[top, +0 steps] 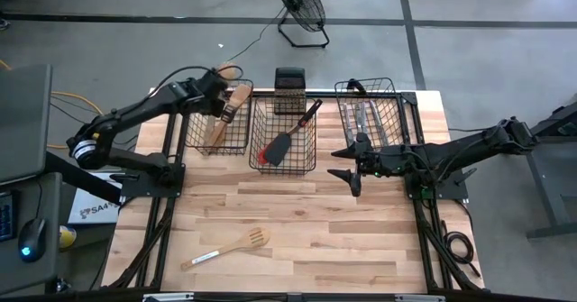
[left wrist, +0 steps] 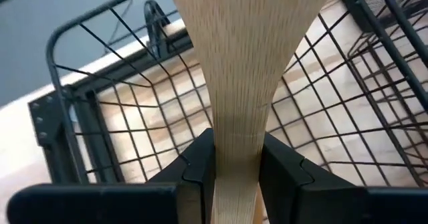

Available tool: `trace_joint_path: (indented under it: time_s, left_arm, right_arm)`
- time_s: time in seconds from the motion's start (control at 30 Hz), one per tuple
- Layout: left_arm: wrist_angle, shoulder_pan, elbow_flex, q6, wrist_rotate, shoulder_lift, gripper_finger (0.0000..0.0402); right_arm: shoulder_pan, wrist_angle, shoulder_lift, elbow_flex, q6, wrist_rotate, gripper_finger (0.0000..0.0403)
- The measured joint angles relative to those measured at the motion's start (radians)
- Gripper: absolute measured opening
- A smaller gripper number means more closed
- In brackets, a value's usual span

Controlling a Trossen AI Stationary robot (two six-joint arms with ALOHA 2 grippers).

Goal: Pick & Place Kitchen Items
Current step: Put the light brown wooden serving fork into the left wire basket

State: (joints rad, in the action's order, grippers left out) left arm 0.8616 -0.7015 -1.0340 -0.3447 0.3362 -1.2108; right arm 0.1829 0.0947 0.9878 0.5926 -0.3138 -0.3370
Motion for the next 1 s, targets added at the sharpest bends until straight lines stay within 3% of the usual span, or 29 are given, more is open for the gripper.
trace_joint_path:
  time_s: [0.2, 1.0]
  left_arm:
    - [0.008, -0.026, 0.0, 0.0, -0.048, -0.04, 0.008]
    - [0.054, -0.034, 0.0, -0.001, -0.06, -0.223, 0.008]
  right_arm:
    - [0.0, -0.015, 0.0, 0.0, -0.006, 0.0, 0.0263]
    - [0.0, -0.017, 0.0, 0.0, -0.008, -0.004, 0.0263]
